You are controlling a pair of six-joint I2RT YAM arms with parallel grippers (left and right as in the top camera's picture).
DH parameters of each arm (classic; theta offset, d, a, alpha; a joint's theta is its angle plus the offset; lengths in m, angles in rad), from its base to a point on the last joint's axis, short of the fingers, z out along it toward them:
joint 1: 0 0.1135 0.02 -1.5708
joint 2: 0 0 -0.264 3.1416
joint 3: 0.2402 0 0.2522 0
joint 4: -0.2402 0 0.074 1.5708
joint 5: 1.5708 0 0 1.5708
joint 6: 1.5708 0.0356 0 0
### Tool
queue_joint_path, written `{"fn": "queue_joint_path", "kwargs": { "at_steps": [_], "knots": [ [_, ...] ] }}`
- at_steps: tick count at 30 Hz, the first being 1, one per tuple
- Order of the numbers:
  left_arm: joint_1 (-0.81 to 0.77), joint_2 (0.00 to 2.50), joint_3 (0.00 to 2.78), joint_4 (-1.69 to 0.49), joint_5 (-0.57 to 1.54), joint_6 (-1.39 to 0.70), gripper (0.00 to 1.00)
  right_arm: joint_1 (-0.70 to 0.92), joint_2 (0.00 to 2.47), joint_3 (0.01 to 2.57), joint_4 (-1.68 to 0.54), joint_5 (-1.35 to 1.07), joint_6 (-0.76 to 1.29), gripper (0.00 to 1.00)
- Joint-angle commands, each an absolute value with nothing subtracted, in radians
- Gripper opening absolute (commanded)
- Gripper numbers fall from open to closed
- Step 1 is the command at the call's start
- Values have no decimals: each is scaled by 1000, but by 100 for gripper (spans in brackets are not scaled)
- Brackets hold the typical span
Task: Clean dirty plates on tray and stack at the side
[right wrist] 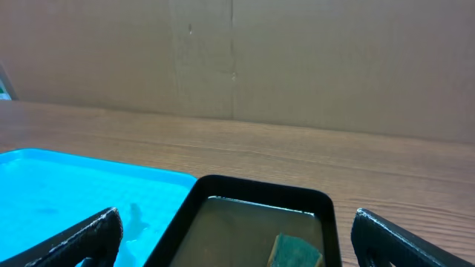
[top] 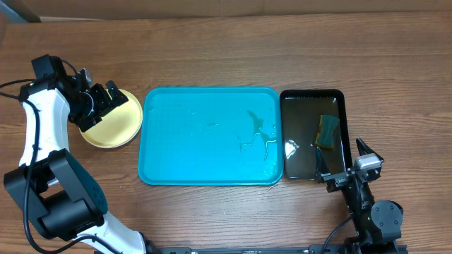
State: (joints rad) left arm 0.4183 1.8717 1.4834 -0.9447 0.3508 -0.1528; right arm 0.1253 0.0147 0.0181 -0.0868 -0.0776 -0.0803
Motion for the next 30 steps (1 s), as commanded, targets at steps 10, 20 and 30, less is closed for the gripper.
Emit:
{"fn": "queue_joint_path", "kwargs": {
  "at_steps": [10, 20, 30],
  "knots": [
    [416, 1843, 1481, -941, 347, -131, 100, 129, 3, 8, -80, -69, -102, 100],
    [416, 1843, 1481, -941, 347, -131, 100, 129, 3, 8, -80, -69, -102, 100],
    [391, 1833, 1481, -941, 326, -131, 100, 129, 3, 8, -80, -69, -102, 100]
  ]
}}
